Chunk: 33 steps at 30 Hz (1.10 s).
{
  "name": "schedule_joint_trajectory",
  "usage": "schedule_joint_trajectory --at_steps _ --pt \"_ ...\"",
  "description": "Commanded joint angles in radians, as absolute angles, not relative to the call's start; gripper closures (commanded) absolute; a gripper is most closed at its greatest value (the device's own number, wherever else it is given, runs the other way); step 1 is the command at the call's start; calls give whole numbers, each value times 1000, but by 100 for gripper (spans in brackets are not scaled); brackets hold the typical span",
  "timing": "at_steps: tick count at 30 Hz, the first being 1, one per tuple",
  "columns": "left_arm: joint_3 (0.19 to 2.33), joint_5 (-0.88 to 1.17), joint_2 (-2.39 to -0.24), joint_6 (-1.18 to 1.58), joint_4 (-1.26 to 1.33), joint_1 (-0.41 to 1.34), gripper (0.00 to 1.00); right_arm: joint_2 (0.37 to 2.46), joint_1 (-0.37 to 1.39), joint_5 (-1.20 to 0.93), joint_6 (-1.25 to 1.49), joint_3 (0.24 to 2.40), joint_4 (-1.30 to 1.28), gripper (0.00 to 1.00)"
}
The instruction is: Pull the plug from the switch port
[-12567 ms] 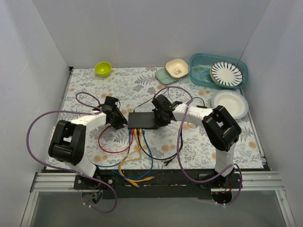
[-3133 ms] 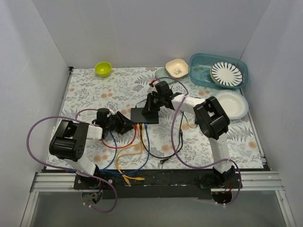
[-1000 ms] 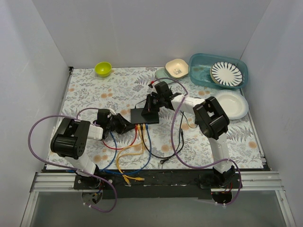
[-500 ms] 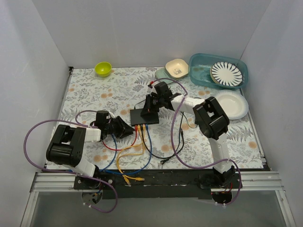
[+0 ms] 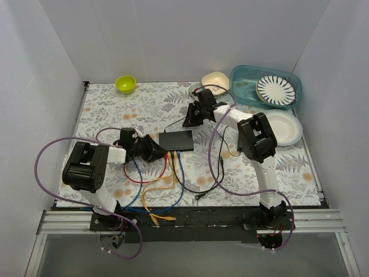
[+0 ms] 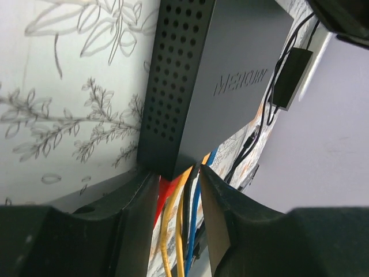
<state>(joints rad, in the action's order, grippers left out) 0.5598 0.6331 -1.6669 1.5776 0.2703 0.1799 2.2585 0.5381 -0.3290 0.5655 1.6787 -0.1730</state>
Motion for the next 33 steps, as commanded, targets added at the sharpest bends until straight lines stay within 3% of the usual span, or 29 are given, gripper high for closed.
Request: schedule_joint_trajectory --at_steps 1,7,14,19,22,28,33 --pt "610 522 -1755 1513 160 176 65 2278 531 -293 520 1645 -279 79" --pt "669 546 -1825 1496 164 170 65 2180 549 -304 532 1389 -173 81" --pt "689 595 -1850 1491 181 170 67 2086 565 -316 543 1279 -138 82" --pt "649 601 -1801 1499 207 172 67 1990 554 -262 551 1270 -88 81" --pt "638 615 -1776 1502 213 172 67 1954 564 -334 557 1315 -63 81" --pt "609 649 -1758 1508 233 170 67 2028 610 -583 635 1350 40 83" --pt "586 655 -1749 1508 233 170 67 2109 643 -609 641 1359 31 83"
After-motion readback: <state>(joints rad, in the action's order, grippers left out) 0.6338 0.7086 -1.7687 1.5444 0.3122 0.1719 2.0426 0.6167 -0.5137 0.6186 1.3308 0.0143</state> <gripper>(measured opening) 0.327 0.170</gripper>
